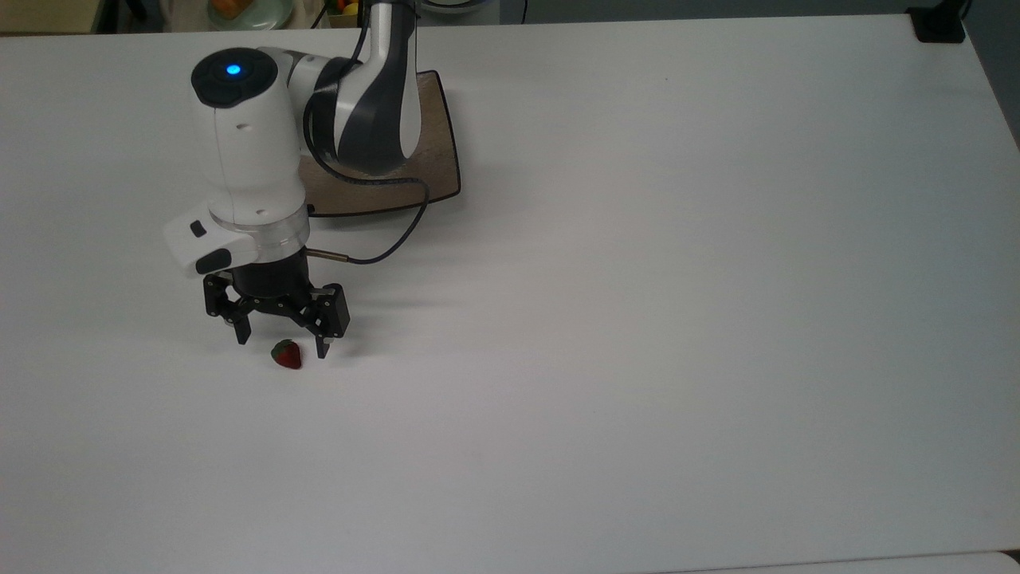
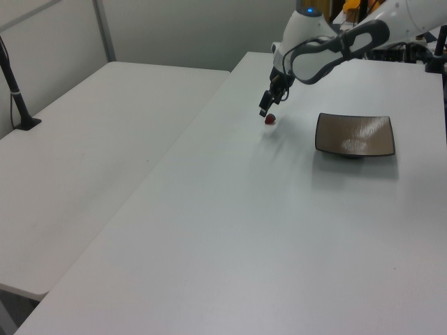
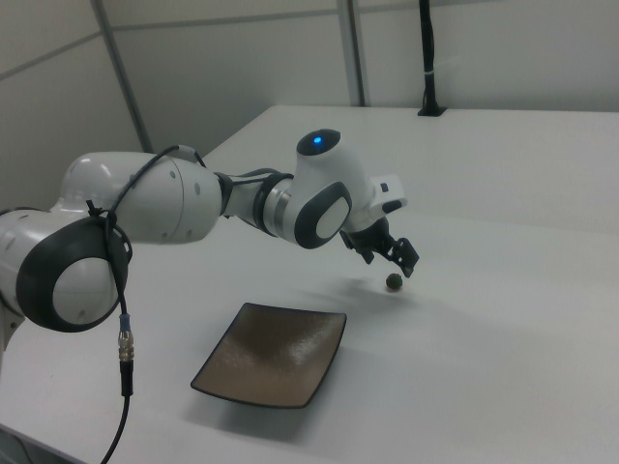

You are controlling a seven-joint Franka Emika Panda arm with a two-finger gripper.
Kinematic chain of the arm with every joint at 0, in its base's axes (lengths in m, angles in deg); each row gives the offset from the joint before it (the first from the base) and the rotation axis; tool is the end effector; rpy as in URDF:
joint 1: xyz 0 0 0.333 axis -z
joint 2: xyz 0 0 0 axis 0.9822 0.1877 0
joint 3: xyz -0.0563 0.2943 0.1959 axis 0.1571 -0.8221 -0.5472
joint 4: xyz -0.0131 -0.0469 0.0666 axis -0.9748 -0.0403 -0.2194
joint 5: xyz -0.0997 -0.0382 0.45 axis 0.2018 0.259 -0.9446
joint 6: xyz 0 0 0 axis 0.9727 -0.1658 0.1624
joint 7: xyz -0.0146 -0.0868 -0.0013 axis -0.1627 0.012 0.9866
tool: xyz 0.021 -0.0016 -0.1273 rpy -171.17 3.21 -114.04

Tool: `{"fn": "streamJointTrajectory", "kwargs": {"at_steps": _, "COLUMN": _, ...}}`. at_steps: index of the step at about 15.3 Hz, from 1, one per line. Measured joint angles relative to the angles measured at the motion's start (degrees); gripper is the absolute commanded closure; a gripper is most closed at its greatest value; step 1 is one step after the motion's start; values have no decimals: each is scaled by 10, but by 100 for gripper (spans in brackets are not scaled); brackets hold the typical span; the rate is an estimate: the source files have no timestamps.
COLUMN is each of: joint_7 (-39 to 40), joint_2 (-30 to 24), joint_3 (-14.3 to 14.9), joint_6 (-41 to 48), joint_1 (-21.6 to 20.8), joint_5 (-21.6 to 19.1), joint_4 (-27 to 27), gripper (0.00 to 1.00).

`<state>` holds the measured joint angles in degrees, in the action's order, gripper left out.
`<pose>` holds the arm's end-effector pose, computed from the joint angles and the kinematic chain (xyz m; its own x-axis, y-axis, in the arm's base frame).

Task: Strawberries on a ceramic plate
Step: 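Lower the gripper over the strawberry and close it around the berry, then lift the held strawberry and carry it over the brown plate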

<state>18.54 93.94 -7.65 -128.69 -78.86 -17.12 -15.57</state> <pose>0.8322 -0.0947 0.3054 0.9254 -0.0750 0.3715 -0.0940 -0.9950 0.0332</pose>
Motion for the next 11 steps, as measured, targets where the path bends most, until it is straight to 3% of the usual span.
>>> {"fn": "streamJointTrajectory", "kwargs": {"at_steps": 3, "joint_7": 1, "joint_2": 11, "joint_3": 0, "joint_6": -18, "joint_1": 3, "joint_5": 0, "joint_4": 0, "gripper": 31}}
{"fn": "streamJointTrajectory", "kwargs": {"at_steps": 6, "joint_7": 1, "joint_2": 18, "joint_3": 0, "joint_6": -26, "joint_1": 3, "joint_5": 0, "joint_4": 0, "gripper": 64}}
{"fn": "streamJointTrajectory", "kwargs": {"at_steps": 8, "joint_7": 1, "joint_2": 19, "joint_3": 0, "joint_6": -27, "joint_1": 3, "joint_5": 0, "joint_4": 1, "gripper": 78}}
{"fn": "streamJointTrajectory", "kwargs": {"at_steps": 9, "joint_7": 1, "joint_2": 19, "joint_3": 0, "joint_6": -27, "joint_1": 3, "joint_5": 1, "joint_4": 1, "gripper": 83}}
{"fn": "streamJointTrajectory", "kwargs": {"at_steps": 11, "joint_7": 2, "joint_2": 19, "joint_3": 0, "joint_6": -27, "joint_1": 3, "joint_5": 1, "joint_4": 2, "gripper": 84}}
